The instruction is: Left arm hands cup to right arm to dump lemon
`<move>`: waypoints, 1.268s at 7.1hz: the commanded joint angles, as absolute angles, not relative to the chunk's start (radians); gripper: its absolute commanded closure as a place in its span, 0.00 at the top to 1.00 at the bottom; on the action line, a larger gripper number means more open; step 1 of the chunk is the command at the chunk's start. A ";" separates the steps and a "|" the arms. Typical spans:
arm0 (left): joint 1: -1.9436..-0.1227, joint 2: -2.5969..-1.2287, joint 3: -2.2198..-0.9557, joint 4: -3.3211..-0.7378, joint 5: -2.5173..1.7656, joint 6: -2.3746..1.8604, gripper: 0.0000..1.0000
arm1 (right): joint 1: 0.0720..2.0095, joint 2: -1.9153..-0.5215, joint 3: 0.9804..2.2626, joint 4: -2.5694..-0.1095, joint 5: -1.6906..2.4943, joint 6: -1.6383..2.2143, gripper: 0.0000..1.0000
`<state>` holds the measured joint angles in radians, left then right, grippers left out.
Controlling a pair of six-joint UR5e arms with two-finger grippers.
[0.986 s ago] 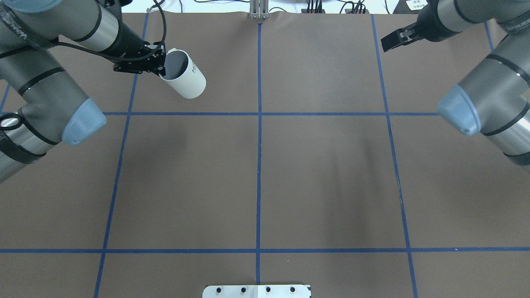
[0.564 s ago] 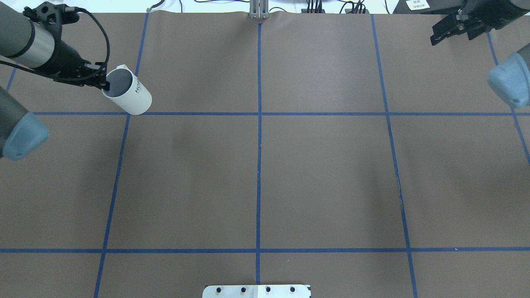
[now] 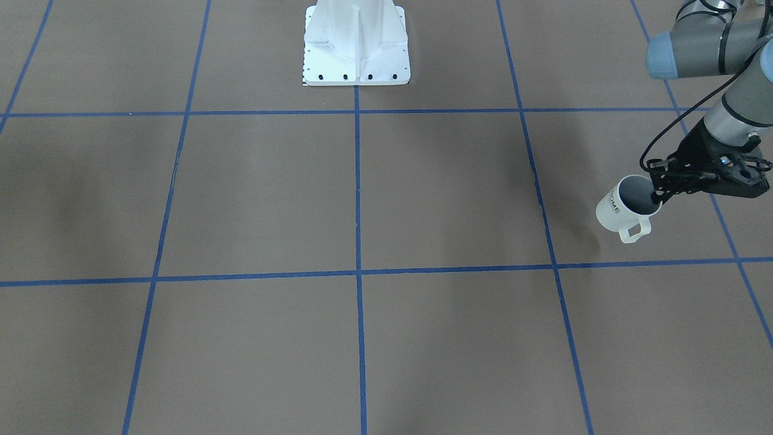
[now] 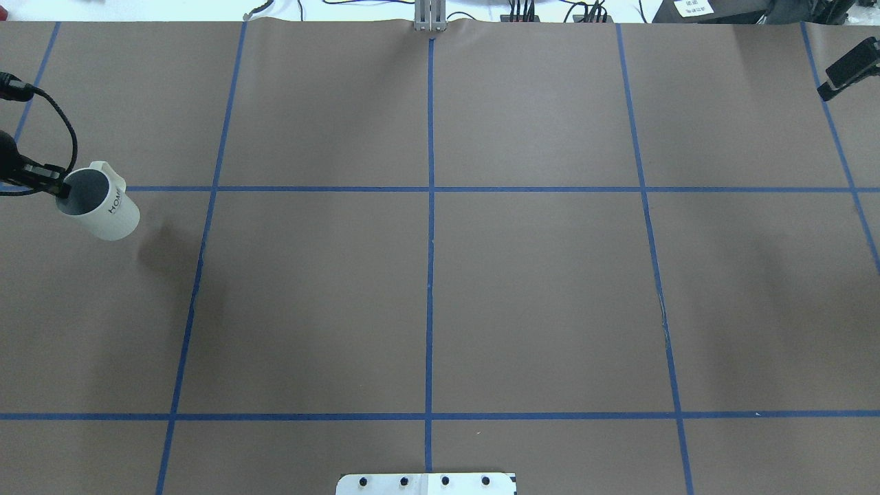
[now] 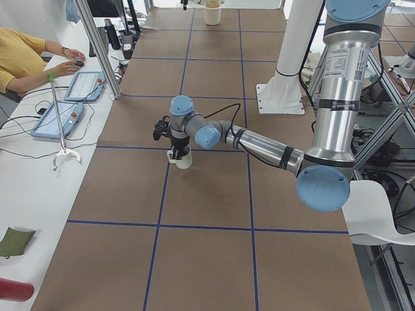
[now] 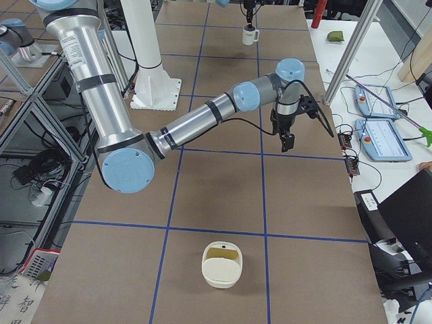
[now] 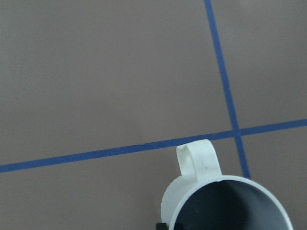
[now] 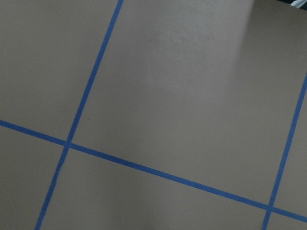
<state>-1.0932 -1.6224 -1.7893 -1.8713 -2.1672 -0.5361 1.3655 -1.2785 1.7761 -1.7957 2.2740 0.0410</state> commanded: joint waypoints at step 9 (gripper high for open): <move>-1.296 -1.606 -1.811 -1.746 -2.204 -0.238 1.00 | 1.377 -1.387 1.753 -1.776 2.267 0.009 1.00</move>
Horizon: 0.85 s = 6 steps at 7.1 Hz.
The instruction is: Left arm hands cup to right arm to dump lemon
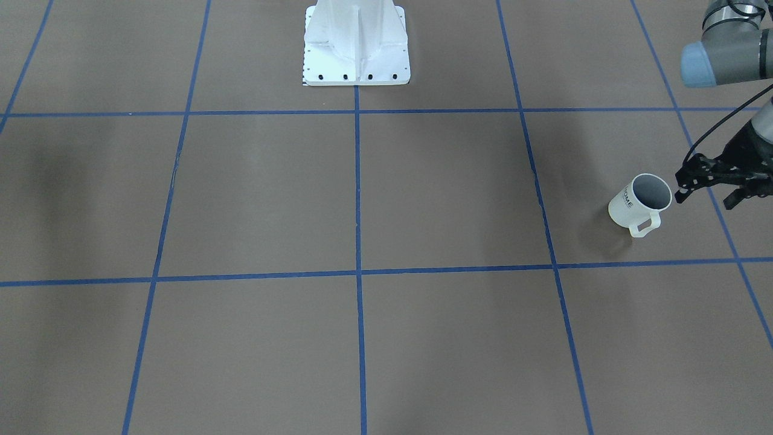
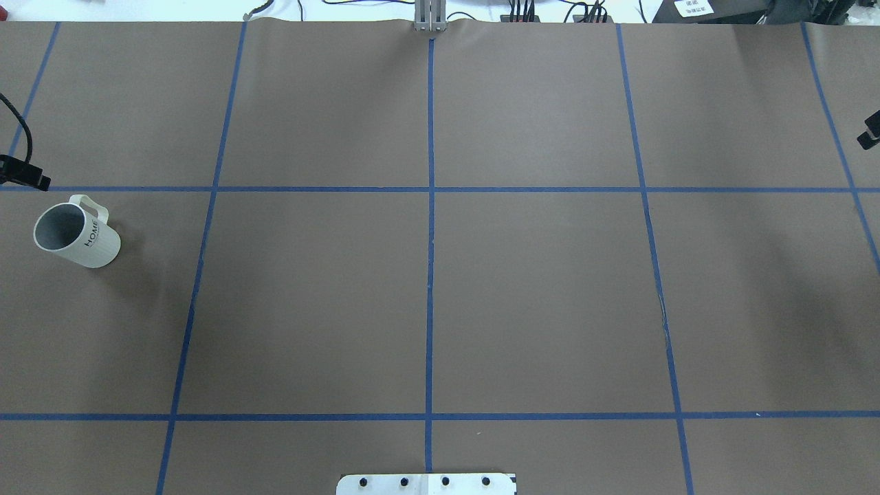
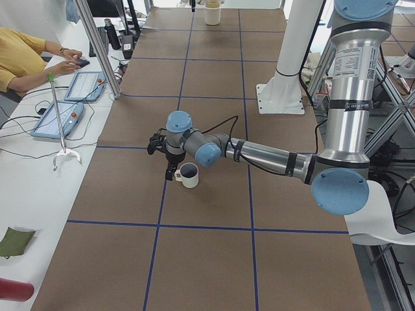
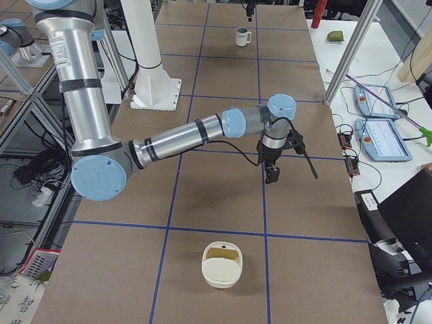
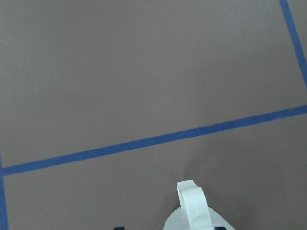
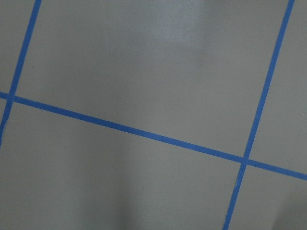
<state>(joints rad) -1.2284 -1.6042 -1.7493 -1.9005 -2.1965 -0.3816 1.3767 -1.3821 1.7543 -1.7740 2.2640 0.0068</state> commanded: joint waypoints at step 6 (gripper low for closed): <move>-1.582 -1.433 -1.818 -1.583 -2.269 0.117 1.00 | 1.378 -1.431 1.761 -1.798 2.255 0.006 1.00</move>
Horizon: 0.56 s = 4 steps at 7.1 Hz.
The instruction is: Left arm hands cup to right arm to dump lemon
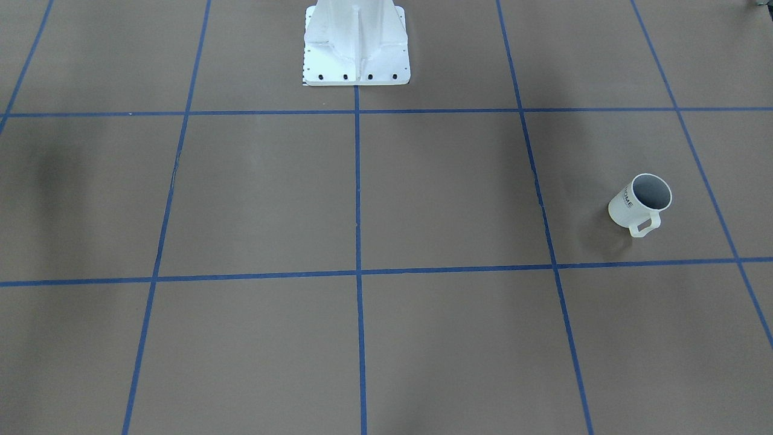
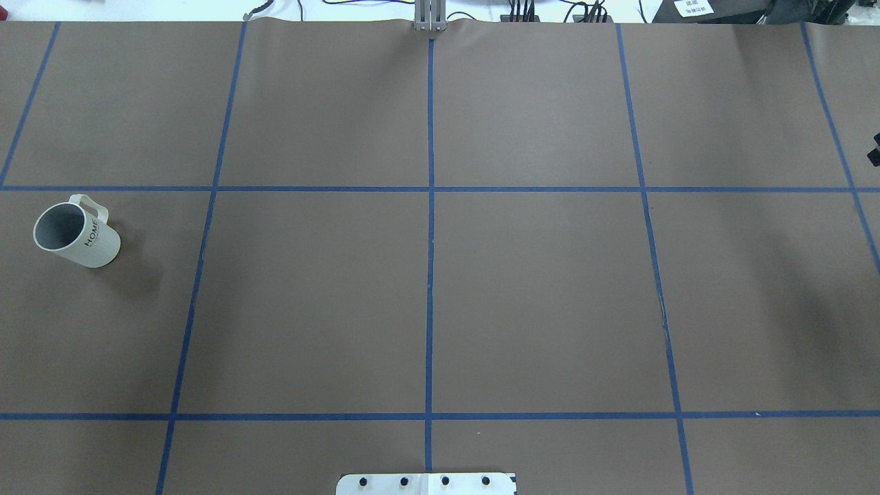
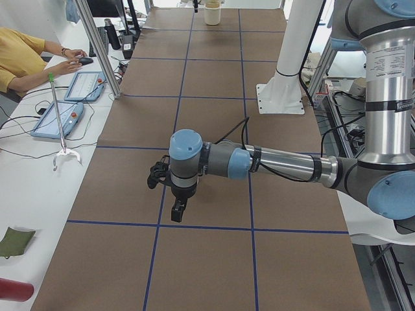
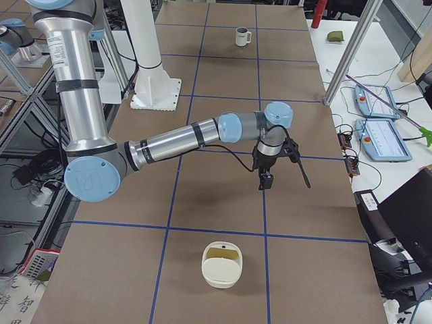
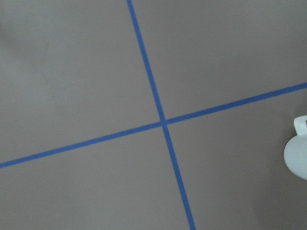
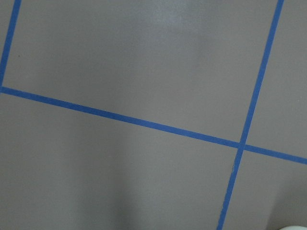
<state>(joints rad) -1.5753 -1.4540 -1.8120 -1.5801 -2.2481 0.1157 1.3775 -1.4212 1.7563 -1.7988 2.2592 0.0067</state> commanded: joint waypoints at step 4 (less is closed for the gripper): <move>-1.577 -1.431 -1.822 -1.595 -2.289 0.066 1.00 | 1.376 -1.488 1.755 -1.776 2.241 -0.008 1.00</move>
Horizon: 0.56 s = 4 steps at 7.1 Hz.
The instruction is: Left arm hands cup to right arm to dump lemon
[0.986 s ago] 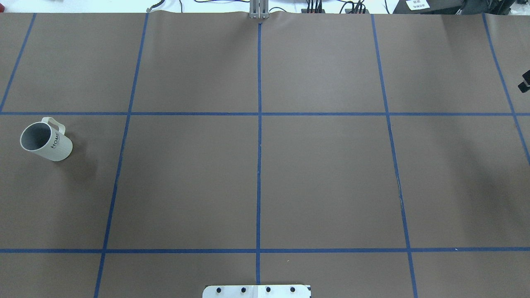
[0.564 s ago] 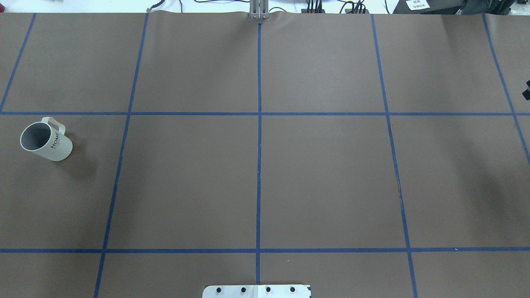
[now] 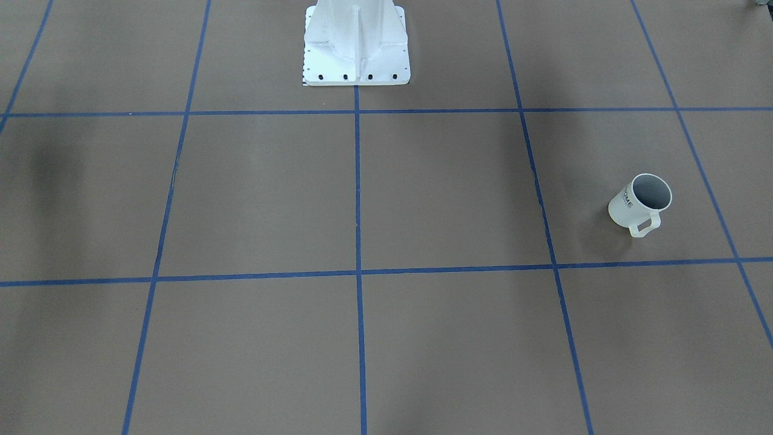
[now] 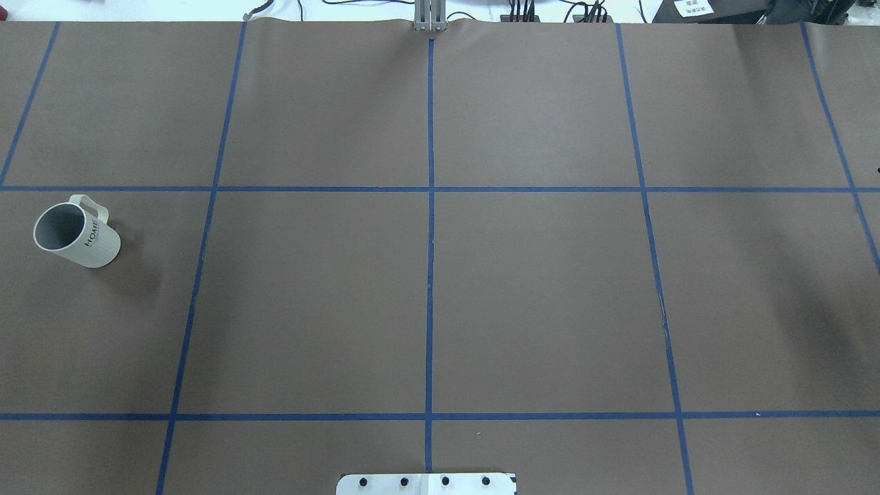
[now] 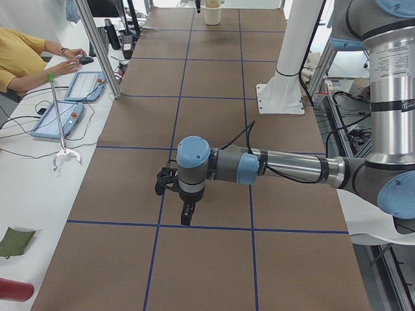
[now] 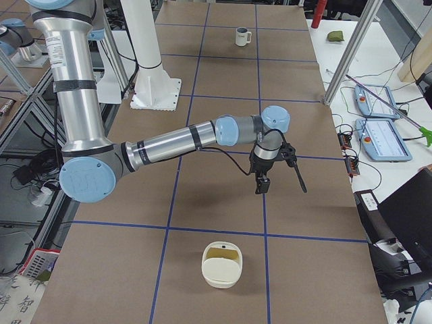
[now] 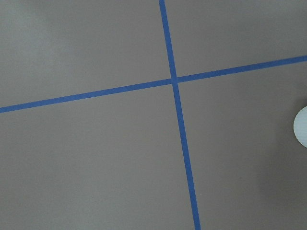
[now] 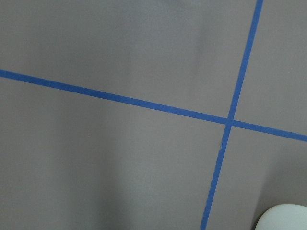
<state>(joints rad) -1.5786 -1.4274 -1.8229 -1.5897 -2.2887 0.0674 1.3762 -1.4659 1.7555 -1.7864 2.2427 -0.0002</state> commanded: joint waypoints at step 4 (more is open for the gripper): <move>-1.577 -1.425 -1.830 -1.654 -2.287 0.067 1.00 | 1.457 -1.661 1.767 -1.606 2.246 -0.017 1.00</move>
<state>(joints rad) -1.5770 -1.4304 -1.8256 -1.6460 -2.2870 0.0673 1.4116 -1.6039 1.7649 -1.6660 2.2429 -0.0127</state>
